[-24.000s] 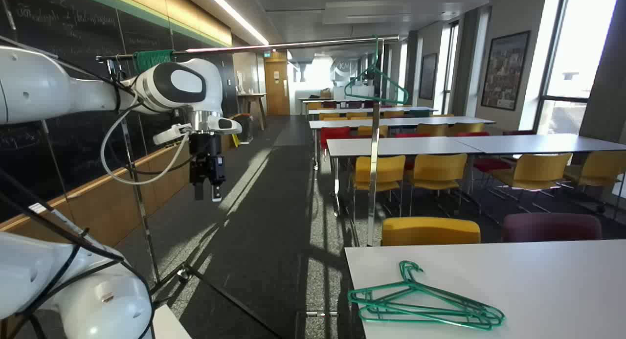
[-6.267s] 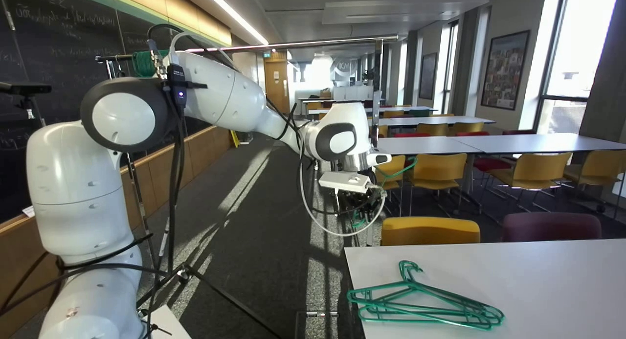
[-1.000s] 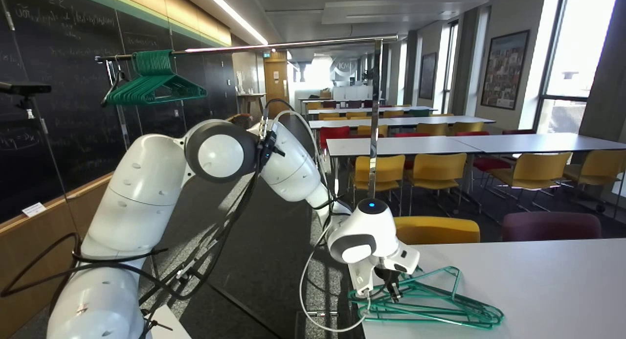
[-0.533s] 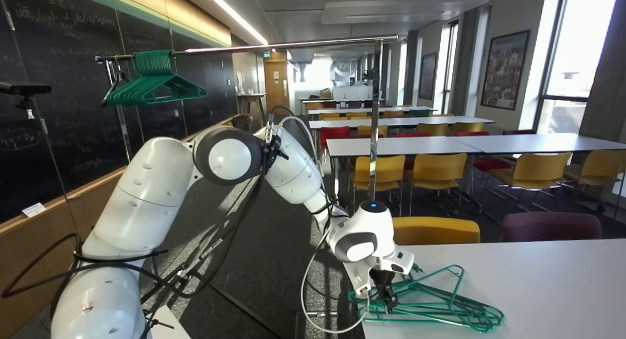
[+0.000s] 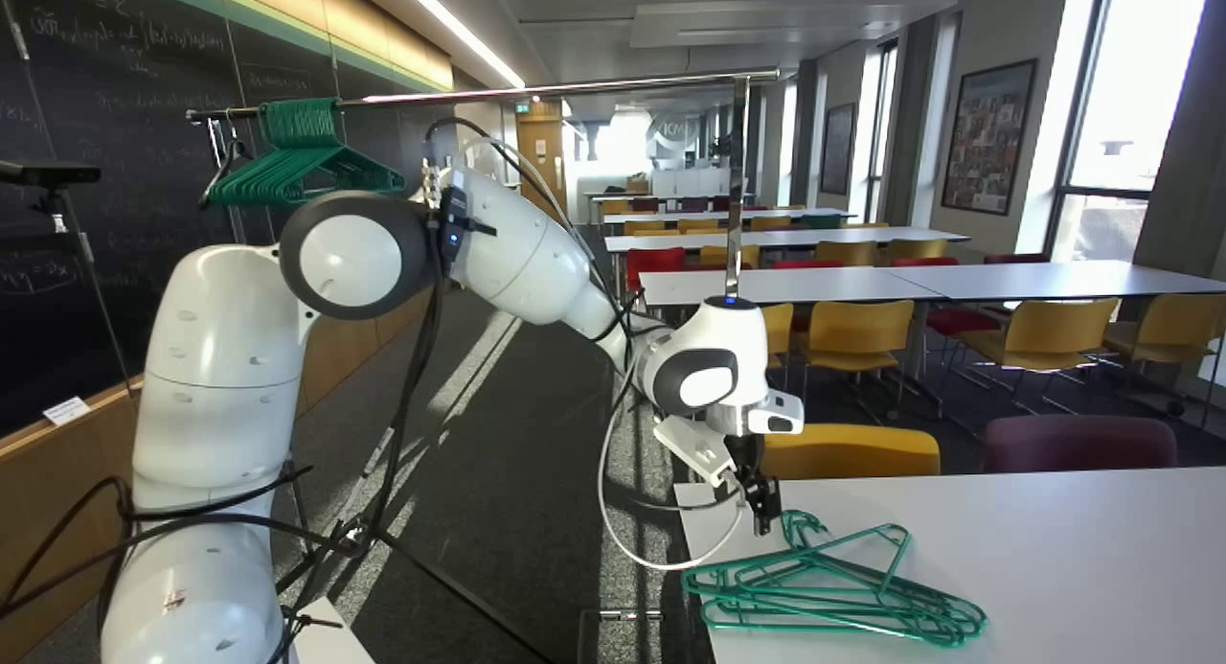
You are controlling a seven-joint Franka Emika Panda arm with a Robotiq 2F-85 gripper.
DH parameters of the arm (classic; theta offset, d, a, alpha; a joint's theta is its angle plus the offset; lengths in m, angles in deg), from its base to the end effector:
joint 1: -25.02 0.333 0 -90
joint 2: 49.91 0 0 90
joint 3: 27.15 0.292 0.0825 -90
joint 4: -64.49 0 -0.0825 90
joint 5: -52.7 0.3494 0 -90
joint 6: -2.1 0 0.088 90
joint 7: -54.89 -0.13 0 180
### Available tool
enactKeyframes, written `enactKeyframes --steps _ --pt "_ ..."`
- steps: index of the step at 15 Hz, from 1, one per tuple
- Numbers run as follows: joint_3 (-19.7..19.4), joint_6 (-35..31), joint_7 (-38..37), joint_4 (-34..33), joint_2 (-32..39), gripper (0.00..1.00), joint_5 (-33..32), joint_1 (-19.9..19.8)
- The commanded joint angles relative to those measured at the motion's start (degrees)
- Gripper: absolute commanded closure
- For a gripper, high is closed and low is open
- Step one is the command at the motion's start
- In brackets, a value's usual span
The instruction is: Unhang the hanger on the right
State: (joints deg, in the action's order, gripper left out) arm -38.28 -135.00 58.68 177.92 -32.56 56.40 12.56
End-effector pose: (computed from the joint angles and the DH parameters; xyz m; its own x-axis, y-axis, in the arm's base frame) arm 0.5392 -0.2300 0.3050 0.9234 -0.3660 0.1160 -0.3702 -0.9288 0.0161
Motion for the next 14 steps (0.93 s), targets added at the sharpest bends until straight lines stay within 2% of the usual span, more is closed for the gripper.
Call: enactKeyframes --steps 1,2,4,10,11,14 --pt "2.68 10.68 9.56 3.06 -8.55 0.0 1.96 -0.97" --pt "2.94 13.22 11.53 3.6 -10.11 0.0 1.65 -0.51" --pt "3.45 14.21 15.03 6.39 -13.08 0.0 -0.93 0.67" --pt "4.52 9.09 23.14 13.75 -17.97 0.0 -9.7 3.41" --pt "4.2 12.42 19.87 9.4 -14.01 0.0 -7.6 3.24" --pt "4.3 12.08 19.98 9.77 -13.75 0.0 -7.72 3.38"
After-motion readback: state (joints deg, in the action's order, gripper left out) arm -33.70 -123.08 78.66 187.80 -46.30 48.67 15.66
